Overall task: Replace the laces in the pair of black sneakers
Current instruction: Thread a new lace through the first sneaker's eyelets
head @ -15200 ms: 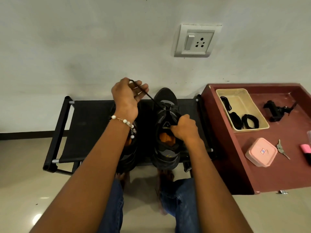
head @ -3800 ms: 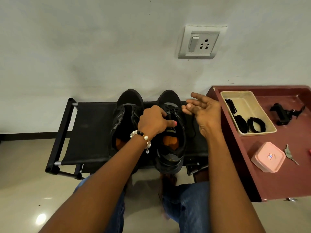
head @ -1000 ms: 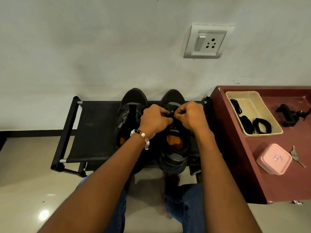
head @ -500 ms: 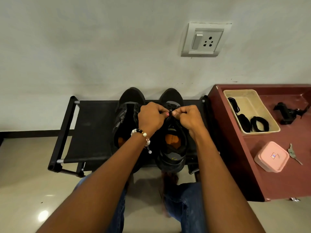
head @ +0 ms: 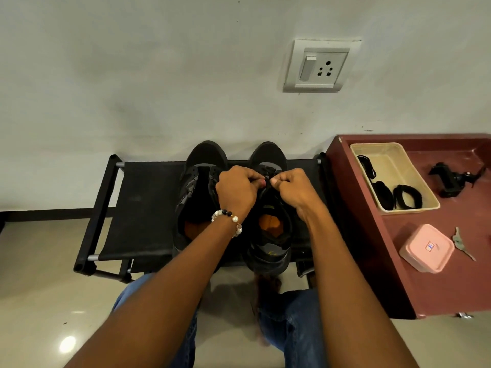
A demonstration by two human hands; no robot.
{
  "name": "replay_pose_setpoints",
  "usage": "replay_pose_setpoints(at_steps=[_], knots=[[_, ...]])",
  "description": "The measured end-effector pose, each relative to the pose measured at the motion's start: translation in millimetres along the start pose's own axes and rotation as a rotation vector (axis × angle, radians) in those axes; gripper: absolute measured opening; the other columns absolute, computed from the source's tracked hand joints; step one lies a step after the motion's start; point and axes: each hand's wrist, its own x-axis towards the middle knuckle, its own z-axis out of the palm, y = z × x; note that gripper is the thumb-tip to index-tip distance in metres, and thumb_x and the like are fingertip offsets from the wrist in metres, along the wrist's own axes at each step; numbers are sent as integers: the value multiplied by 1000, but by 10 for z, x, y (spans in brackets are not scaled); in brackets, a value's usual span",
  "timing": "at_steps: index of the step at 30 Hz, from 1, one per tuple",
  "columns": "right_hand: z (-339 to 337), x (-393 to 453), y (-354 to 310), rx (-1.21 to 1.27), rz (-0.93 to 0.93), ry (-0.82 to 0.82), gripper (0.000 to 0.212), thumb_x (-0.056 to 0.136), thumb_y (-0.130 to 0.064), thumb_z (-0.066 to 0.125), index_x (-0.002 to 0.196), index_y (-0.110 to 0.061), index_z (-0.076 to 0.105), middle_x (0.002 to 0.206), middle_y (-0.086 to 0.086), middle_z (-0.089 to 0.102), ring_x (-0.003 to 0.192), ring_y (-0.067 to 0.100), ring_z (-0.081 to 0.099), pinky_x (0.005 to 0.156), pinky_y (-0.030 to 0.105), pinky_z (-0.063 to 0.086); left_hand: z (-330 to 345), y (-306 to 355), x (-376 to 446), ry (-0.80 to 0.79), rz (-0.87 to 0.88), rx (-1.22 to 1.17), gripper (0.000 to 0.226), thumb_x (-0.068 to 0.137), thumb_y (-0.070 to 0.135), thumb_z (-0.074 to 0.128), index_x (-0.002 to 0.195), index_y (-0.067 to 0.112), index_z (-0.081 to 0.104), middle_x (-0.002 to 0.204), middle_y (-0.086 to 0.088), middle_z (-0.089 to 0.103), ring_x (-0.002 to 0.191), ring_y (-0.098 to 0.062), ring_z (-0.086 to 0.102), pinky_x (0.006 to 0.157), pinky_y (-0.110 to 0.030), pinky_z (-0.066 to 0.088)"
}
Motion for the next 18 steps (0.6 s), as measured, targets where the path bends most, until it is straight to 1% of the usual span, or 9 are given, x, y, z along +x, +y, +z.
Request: replay_pose_setpoints(at_steps=[2,3,5,6,8,10,14,16,18], knots=[[-33,-1,20,-5,-14,-39,25,92,-11,64,69,-16,73,74,-7,69,85,14,66,85,37,55,2,1,2,4,1,-1,13,85,25,72,97,22,77,94,3,74,94,-11,66,78,-19,45],[-38,-4,19,-21,-22,-29,18,91,-11,65,78,-15,76,81,-4,70,93,16,67,88,34,54,4,-2,10,2,4,0,13,85,25,72,97,22,77,94,3,74,94,-12,66,78,-20,45],[-13,-17,1,-70,-46,36,15,89,-12,69,81,-20,77,84,-5,68,102,18,65,93,35,50,3,-8,26,-9,21,15,13,85,26,72,97,23,77,95,4,74,95,-11,66,79,-21,45],[8,-24,-10,-80,-47,66,17,87,-13,71,76,-25,76,82,-8,67,104,19,64,97,41,48,-2,-8,29,-15,31,28,13,85,26,72,97,23,77,94,4,74,94,-11,66,78,-20,45],[26,-36,-5,-62,-22,97,30,81,-16,78,64,-40,72,75,-16,67,102,19,65,99,51,45,-12,-13,46,-23,47,43,11,85,26,72,95,24,77,94,4,74,93,-11,66,78,-22,47],[19,-29,43,19,11,123,39,74,-16,83,55,-48,69,68,-16,70,92,14,69,99,52,45,-15,-12,59,-28,60,58,8,84,26,73,91,25,76,92,5,73,91,-11,66,76,-22,47],[-36,-75,17,226,12,134,17,71,-9,85,73,-23,74,69,-4,71,77,9,70,90,39,56,0,10,81,-21,91,122,8,89,25,66,87,25,74,91,5,72,88,-11,65,69,-19,38],[-73,-114,-20,259,-35,111,21,71,-10,85,82,-20,72,77,-1,68,79,11,68,89,36,57,7,27,75,-18,105,182,11,93,22,59,90,22,70,94,4,71,91,-16,65,70,-23,38],[-145,-179,-60,172,-89,104,24,66,-21,89,80,-24,71,82,-3,66,81,11,66,84,34,57,-1,18,87,-52,80,203,12,95,20,54,96,18,66,102,1,70,98,-21,63,79,-31,42]])
